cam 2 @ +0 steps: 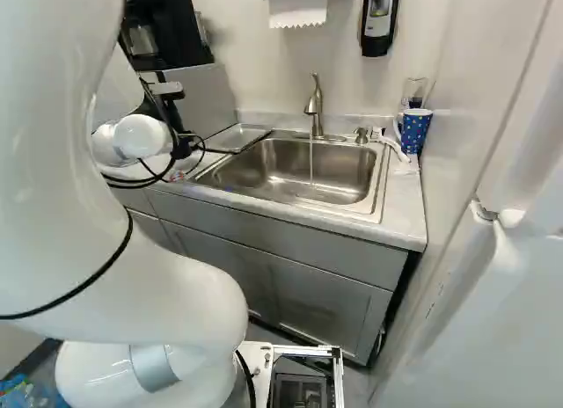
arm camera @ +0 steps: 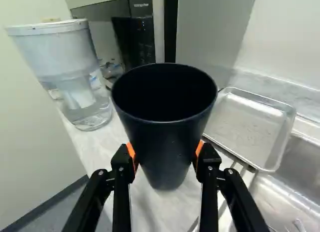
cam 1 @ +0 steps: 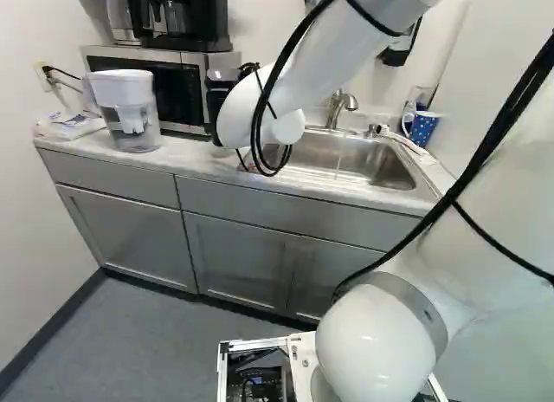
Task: Rinse the cup and place it in the tray
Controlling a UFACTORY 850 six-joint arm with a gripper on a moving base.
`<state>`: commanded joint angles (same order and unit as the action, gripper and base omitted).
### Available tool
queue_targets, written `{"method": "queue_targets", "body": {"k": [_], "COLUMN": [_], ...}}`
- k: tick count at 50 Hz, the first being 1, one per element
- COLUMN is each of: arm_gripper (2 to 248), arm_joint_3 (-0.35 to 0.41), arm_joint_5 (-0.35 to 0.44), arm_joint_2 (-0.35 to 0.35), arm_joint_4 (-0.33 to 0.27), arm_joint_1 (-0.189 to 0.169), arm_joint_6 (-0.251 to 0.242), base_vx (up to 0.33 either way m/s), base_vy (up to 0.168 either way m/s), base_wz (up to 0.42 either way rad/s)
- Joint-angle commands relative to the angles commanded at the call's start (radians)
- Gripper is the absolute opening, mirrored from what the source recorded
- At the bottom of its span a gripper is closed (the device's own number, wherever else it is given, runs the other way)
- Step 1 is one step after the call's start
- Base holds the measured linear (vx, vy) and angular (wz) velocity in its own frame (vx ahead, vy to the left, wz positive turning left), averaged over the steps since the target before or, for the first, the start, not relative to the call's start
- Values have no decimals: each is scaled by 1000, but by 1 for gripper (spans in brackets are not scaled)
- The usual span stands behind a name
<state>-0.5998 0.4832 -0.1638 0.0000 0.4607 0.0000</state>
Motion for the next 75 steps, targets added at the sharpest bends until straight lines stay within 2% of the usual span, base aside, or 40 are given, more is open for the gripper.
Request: {"method": "queue_targets", "body": {"k": [35, 75], "arm_gripper": [124, 124], "arm_joint_3": [22, -27], "arm_joint_5": [-105, -252], "arm_joint_2": [-112, -157], "arm_joint_4": [0, 0], "arm_joint_1": [-81, -175], "arm_joint_6": [0, 0], "base_vx": [0, 0], "base_vy": [0, 0], "base_wz": [0, 0]}}
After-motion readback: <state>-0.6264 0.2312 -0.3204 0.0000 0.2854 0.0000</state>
